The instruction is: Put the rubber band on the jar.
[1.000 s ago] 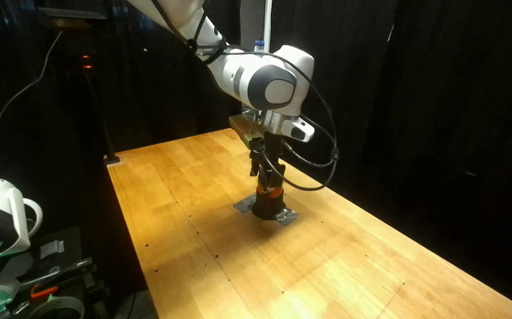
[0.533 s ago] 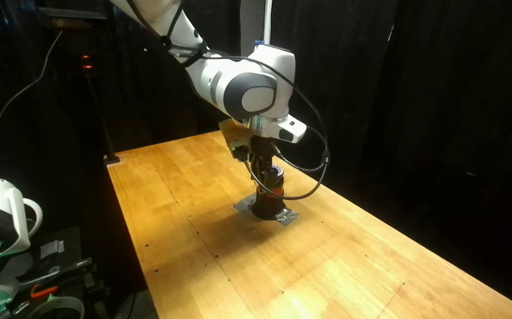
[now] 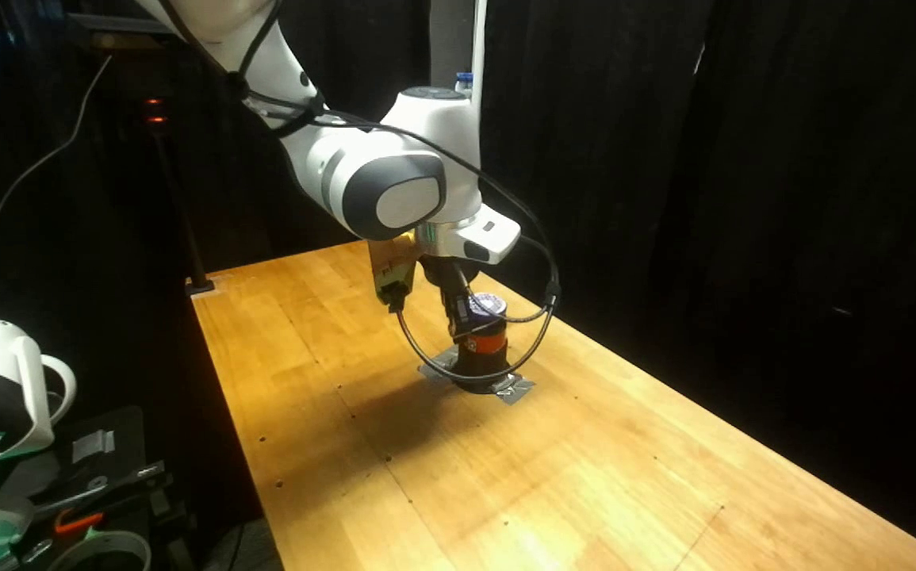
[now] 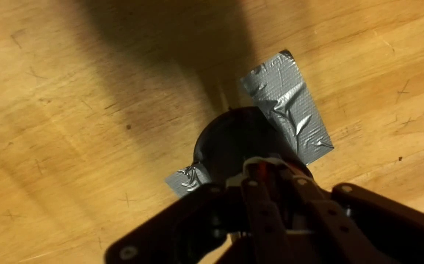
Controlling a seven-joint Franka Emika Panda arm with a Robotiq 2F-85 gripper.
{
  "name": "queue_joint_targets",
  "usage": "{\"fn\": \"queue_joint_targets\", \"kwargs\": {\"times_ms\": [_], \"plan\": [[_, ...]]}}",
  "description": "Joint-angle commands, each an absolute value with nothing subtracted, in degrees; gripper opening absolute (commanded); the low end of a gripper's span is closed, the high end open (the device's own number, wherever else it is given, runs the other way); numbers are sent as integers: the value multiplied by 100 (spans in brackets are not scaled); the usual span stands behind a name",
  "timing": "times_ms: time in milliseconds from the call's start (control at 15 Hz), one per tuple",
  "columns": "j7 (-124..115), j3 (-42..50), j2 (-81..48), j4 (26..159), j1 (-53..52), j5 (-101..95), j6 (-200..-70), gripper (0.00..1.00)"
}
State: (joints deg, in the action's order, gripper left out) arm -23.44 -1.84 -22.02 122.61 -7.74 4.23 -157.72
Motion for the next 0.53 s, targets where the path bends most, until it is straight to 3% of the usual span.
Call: {"fn": "queue_joint_targets", "kwargs": {"times_ms": [0, 133, 467], "plan": [[-2681, 80, -1919, 12802, -1038, 401, -16569, 1], [-2860, 262, -1890, 12982, -1200, 366, -16991, 7], [-3536, 1169, -1903, 13534, -2143, 155, -18485, 8]]}}
